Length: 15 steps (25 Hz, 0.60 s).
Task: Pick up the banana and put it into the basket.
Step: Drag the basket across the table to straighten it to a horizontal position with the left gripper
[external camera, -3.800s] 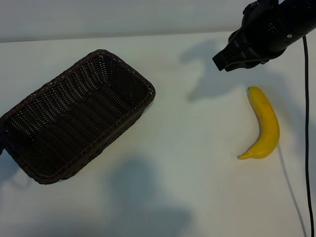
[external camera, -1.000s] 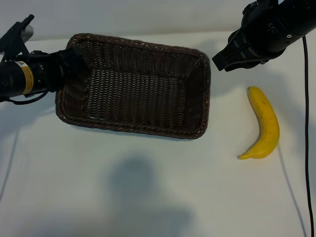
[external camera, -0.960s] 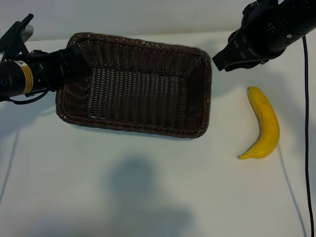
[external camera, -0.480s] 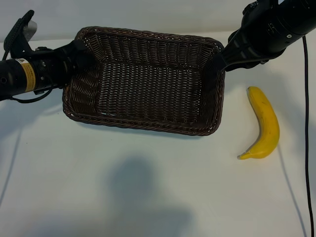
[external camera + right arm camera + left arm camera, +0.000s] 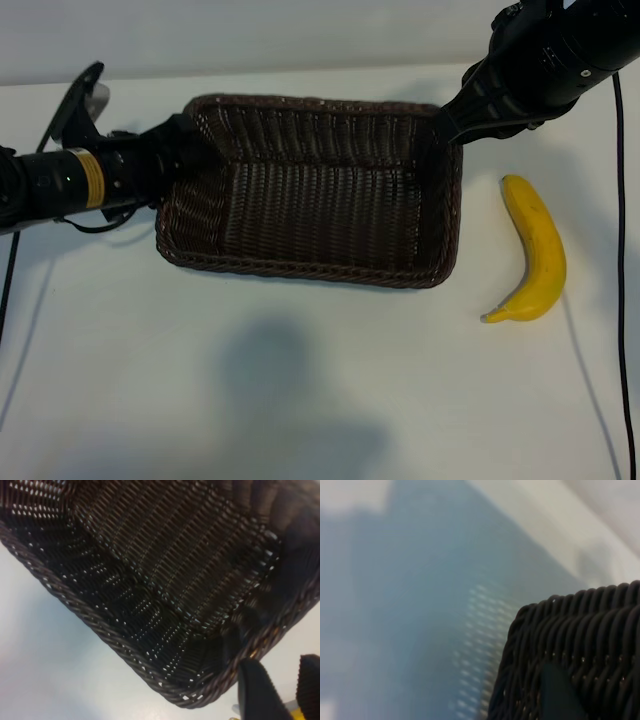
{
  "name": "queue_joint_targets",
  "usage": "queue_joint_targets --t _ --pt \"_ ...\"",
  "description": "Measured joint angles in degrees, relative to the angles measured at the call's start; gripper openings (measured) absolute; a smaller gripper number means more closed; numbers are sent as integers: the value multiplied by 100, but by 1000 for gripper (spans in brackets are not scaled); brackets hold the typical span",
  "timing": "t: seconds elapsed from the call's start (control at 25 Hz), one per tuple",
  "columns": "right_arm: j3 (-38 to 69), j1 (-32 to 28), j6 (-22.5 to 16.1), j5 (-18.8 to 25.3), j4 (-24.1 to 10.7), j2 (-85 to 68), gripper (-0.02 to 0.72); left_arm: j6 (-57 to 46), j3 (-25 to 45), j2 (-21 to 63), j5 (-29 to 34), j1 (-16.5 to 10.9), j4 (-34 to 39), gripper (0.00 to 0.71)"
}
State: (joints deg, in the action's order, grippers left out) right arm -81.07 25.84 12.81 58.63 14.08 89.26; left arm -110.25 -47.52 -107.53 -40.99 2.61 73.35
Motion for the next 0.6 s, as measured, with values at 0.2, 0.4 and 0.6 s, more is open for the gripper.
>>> queue_joint_targets --t 0.2,0.4,0.6 --pt "0 0 0 0 0 0 242 19 -17 -128 79 108 -70 380" --pt "0 0 0 0 0 0 242 -13 -29 -128 139 140 -123 380" --pt "0 0 -5 0 0 0 242 -42 -29 -132 -99 140 -148 516"
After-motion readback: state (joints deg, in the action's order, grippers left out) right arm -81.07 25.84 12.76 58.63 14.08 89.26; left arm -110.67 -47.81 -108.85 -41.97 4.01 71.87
